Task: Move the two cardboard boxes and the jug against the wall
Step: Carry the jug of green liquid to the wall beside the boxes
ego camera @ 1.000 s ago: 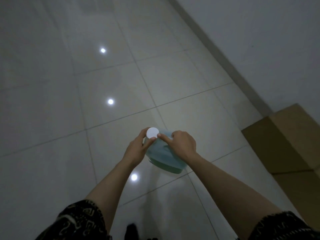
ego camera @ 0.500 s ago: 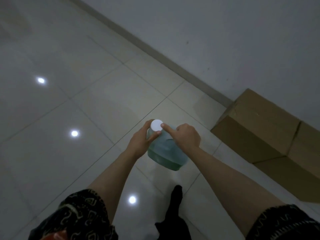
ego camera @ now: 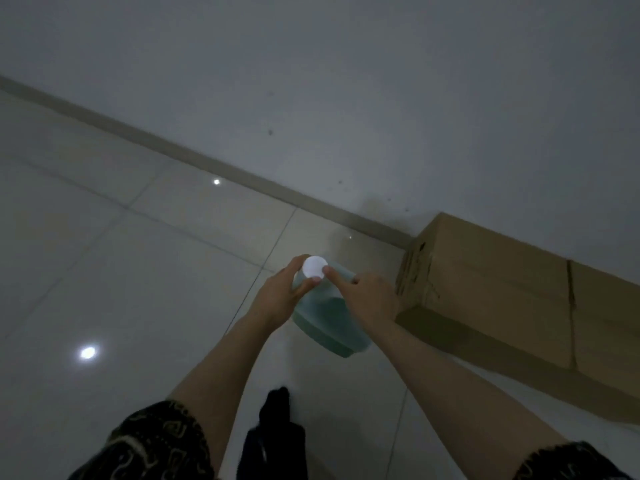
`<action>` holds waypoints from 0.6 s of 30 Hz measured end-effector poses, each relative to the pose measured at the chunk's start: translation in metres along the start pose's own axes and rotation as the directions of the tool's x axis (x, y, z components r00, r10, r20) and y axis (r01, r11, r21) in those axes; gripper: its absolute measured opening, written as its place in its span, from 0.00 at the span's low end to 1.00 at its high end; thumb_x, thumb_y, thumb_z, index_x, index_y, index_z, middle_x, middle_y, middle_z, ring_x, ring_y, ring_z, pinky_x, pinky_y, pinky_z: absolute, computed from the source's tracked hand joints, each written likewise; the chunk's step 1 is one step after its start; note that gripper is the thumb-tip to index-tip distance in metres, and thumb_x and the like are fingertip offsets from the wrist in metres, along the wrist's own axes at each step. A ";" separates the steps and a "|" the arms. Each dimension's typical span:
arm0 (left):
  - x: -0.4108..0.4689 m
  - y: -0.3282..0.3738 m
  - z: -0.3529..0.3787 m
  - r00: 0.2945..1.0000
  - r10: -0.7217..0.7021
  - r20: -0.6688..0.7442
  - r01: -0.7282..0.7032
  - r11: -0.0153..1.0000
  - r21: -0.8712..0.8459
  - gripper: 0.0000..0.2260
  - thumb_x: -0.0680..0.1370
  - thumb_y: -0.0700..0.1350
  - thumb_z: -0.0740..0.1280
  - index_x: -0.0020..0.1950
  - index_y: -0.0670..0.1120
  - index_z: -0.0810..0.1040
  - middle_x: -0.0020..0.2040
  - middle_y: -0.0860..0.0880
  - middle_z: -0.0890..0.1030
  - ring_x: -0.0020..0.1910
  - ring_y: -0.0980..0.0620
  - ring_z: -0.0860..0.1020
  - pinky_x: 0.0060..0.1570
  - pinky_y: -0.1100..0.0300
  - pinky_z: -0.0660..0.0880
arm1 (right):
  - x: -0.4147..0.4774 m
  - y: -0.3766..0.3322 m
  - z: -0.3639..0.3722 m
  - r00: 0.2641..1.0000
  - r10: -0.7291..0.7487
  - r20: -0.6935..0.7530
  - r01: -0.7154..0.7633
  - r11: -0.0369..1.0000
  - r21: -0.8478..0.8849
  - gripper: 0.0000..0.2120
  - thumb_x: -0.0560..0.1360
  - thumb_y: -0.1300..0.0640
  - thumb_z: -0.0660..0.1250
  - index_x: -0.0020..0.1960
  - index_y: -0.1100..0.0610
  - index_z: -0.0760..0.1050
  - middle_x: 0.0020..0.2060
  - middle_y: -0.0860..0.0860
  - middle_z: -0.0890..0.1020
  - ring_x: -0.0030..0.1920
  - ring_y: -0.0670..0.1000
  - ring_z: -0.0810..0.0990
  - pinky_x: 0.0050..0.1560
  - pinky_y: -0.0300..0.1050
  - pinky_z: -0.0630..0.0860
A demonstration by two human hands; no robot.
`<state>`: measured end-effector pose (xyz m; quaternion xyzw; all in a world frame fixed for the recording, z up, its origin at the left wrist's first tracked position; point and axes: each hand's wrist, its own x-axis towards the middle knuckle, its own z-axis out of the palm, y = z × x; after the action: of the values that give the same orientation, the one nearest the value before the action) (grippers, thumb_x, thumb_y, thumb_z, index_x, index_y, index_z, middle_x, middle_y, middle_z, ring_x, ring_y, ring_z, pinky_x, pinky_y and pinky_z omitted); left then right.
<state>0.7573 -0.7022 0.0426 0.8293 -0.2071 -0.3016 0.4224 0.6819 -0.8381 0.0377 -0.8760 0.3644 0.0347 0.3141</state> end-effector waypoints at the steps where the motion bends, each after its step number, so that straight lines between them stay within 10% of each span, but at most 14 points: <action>1: 0.026 0.001 0.003 0.999 0.022 0.029 -0.022 0.999 0.022 0.20 0.78 0.54 0.62 0.69 0.50 0.66 0.64 0.46 0.76 0.59 0.44 0.75 0.59 0.54 0.72 | 0.020 0.005 0.001 0.999 0.020 -0.027 -0.020 1.000 -0.002 0.31 0.71 0.30 0.58 0.25 0.54 0.63 0.22 0.48 0.65 0.24 0.46 0.65 0.28 0.39 0.62; 18: 0.306 -0.030 0.143 0.922 0.263 0.283 -0.294 0.953 0.073 0.21 0.77 0.53 0.63 0.69 0.49 0.68 0.65 0.46 0.76 0.62 0.45 0.74 0.63 0.50 0.71 | 0.231 0.148 0.043 0.868 0.413 -0.277 -0.353 0.904 0.242 0.32 0.69 0.28 0.59 0.26 0.57 0.67 0.23 0.50 0.71 0.24 0.47 0.69 0.24 0.38 0.61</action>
<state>0.8875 -0.9507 -0.1471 0.7652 -0.3956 -0.3363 0.3805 0.7609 -1.0354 -0.1410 -0.7469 0.5794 -0.0802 0.3163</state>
